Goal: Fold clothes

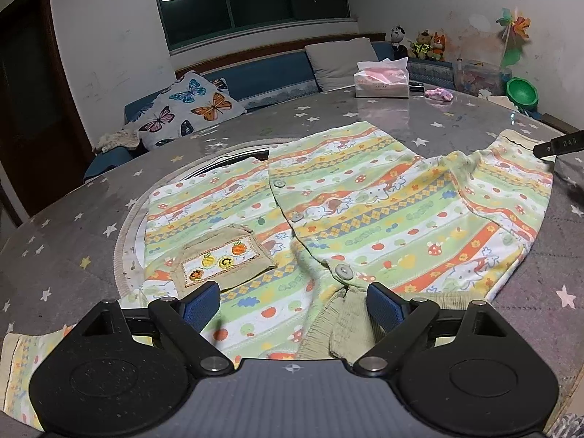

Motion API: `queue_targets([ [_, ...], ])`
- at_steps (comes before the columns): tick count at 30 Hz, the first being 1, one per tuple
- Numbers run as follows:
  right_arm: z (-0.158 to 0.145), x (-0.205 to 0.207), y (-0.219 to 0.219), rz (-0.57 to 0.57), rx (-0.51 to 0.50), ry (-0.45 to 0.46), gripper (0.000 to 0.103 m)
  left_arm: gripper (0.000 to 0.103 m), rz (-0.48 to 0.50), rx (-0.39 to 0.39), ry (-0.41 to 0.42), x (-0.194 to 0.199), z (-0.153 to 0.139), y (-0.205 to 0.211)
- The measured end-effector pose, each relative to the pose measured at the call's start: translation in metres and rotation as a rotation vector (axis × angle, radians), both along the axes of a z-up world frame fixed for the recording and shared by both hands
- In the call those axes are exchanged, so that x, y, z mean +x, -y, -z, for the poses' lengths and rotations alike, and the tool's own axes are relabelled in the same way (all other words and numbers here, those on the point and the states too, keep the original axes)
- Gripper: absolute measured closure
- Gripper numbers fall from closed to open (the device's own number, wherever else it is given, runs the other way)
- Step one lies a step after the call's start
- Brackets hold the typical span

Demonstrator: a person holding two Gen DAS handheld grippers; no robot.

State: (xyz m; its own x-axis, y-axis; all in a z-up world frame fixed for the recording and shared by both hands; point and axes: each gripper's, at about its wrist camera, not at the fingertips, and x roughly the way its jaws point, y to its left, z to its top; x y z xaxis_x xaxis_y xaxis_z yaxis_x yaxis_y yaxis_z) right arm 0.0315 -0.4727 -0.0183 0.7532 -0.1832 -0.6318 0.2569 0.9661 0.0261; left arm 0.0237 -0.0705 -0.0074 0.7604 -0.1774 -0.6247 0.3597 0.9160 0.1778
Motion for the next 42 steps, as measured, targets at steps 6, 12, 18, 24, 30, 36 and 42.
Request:
queue_targets([
  [6,-0.009,-0.006,-0.007,-0.023,0.062,0.016,0.092,0.010,-0.018,0.005,0.001,0.000,-0.001,-0.002],
  [12,-0.047,-0.017,-0.037,-0.147,0.130,0.099,0.094,0.008,-0.039,-0.005,0.007,-0.001,-0.003,-0.008],
  [18,-0.095,-0.017,-0.098,-0.368,0.168,0.181,0.095,0.006,-0.083,-0.032,0.011,-0.006,-0.003,-0.025],
  [24,-0.127,-0.005,-0.168,-0.570,0.192,0.213,0.095,0.006,-0.148,-0.060,0.029,-0.013,-0.006,-0.052],
  [30,-0.140,0.008,-0.240,-0.740,0.178,0.213,0.095,0.005,-0.240,-0.093,0.049,-0.022,-0.007,-0.090],
  [36,-0.133,0.020,-0.302,-0.855,0.186,0.173,0.095,0.005,-0.367,-0.121,0.055,-0.028,-0.007,-0.134],
  [42,-0.114,0.026,-0.340,-0.943,0.236,0.102,0.090,0.005,-0.506,-0.150,0.053,-0.031,-0.006,-0.176],
])
